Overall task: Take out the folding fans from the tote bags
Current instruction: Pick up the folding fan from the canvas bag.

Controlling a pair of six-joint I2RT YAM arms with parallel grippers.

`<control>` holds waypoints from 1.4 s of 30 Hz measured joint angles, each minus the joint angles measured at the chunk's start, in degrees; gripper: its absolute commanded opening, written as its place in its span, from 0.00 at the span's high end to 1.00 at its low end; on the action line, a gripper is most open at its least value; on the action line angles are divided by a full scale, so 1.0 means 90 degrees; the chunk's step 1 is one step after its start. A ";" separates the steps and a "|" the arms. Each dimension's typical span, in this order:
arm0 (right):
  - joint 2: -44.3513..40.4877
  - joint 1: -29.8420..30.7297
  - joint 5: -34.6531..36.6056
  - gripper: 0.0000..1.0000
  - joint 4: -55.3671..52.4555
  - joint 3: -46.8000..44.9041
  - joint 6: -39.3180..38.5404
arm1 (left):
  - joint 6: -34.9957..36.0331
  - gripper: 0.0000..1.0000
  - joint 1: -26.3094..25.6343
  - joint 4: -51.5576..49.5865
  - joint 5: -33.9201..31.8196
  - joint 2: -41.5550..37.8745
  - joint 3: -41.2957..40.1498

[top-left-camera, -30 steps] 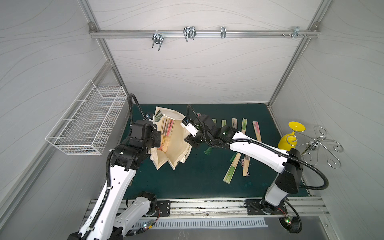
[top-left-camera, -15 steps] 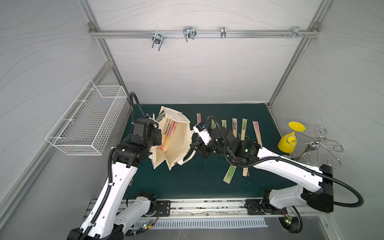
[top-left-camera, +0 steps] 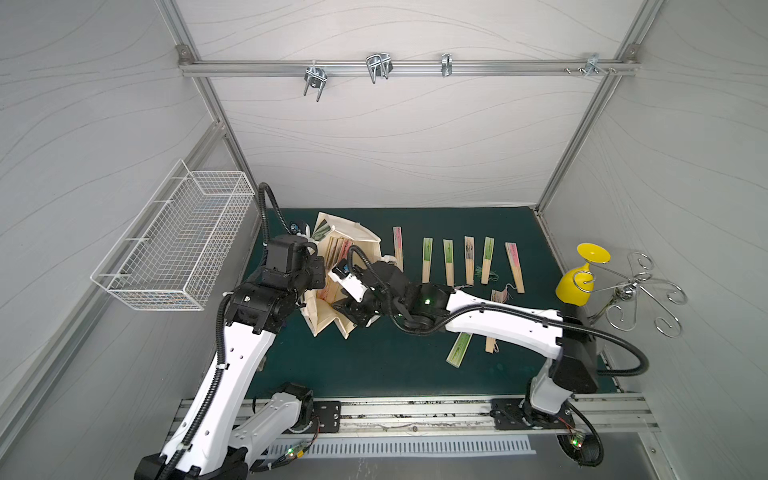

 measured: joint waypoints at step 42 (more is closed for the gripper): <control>0.2089 -0.1188 -0.0058 0.23 0.1304 0.0442 0.3259 | -0.0755 1.00 0.0002 0.2625 0.2463 -0.2786 -0.2742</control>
